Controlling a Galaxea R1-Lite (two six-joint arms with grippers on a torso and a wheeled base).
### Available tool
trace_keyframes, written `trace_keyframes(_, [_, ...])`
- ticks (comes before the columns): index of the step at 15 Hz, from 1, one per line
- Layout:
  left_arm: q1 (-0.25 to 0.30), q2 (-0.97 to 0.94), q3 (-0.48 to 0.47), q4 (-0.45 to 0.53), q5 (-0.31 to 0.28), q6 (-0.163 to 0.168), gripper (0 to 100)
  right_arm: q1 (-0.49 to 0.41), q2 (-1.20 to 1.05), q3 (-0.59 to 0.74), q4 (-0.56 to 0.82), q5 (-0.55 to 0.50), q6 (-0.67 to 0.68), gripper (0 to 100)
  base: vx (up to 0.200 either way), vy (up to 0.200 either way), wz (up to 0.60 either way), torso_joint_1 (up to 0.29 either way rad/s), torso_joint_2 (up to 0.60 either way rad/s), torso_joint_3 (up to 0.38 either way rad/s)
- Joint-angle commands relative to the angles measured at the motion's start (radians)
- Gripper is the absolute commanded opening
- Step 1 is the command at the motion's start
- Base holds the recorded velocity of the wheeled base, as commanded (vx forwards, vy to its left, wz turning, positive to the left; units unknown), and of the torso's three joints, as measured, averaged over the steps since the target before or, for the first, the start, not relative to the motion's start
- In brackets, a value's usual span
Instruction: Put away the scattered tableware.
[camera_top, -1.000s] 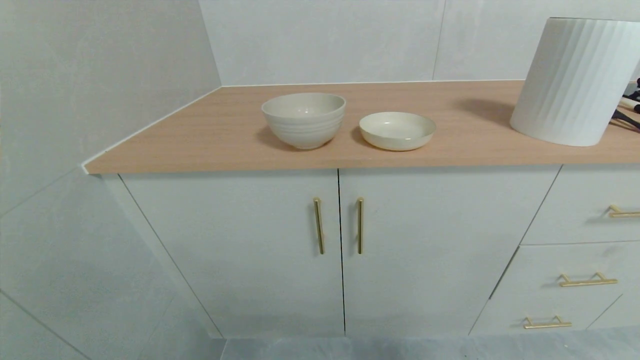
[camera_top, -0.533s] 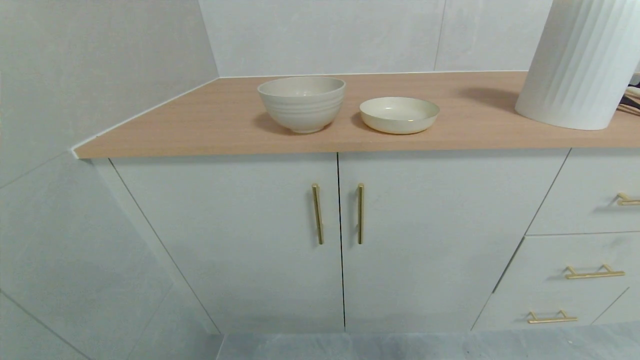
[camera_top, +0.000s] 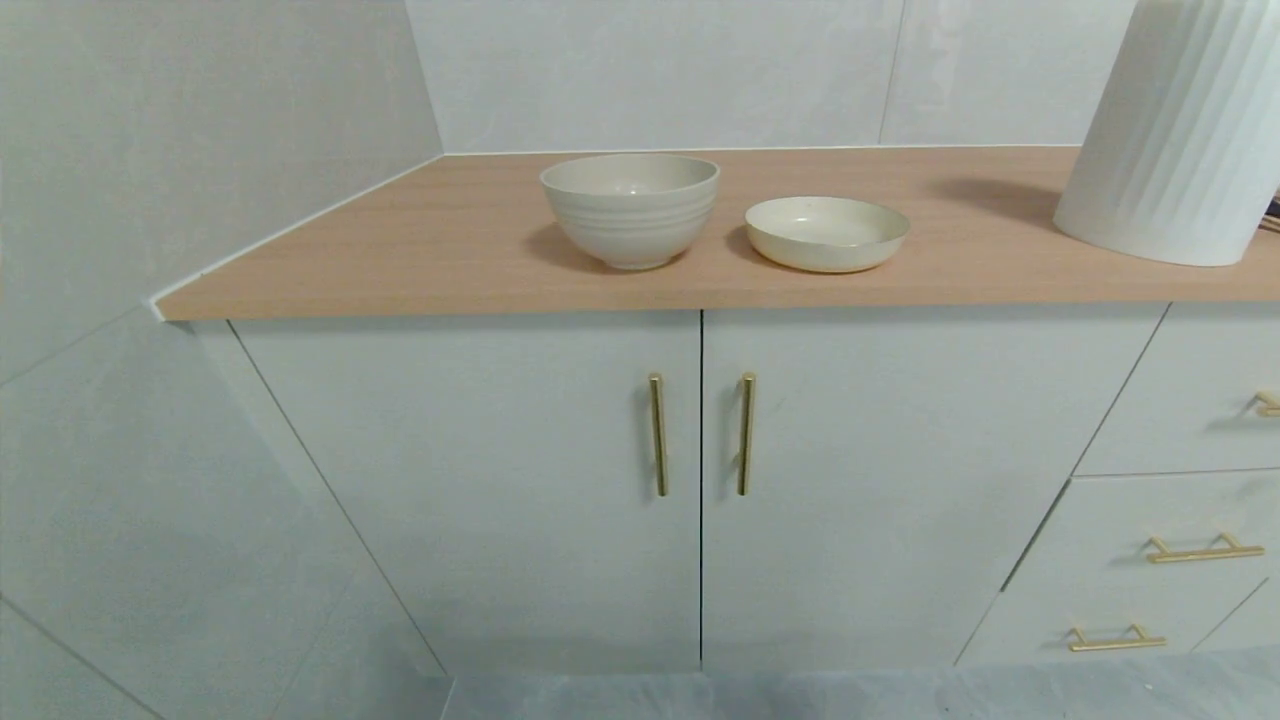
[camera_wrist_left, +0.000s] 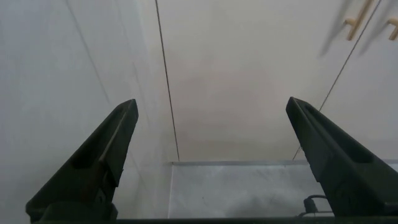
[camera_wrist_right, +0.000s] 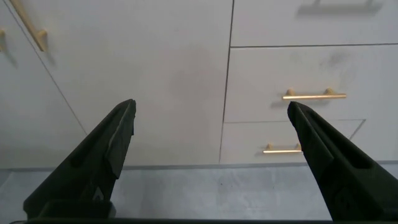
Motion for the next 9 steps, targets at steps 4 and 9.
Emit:
trace_keyframes(4, [0.0, 0.002, 0.0, -0.001, 0.0, 0.0, 100, 0.0, 0.001, 0.0, 0.0, 0.001, -0.003, 100, 0.0, 0.0, 0.0, 0.0, 0.0, 0.0])
trace_keyframes(9, [0.0, 0.002, 0.0, -0.001, 0.0, 0.0, 100, 0.002, 0.001, -0.002, -0.004, 0.027, -0.023, 100, 0.0, 0.0, 0.0, 0.0, 0.0, 0.0])
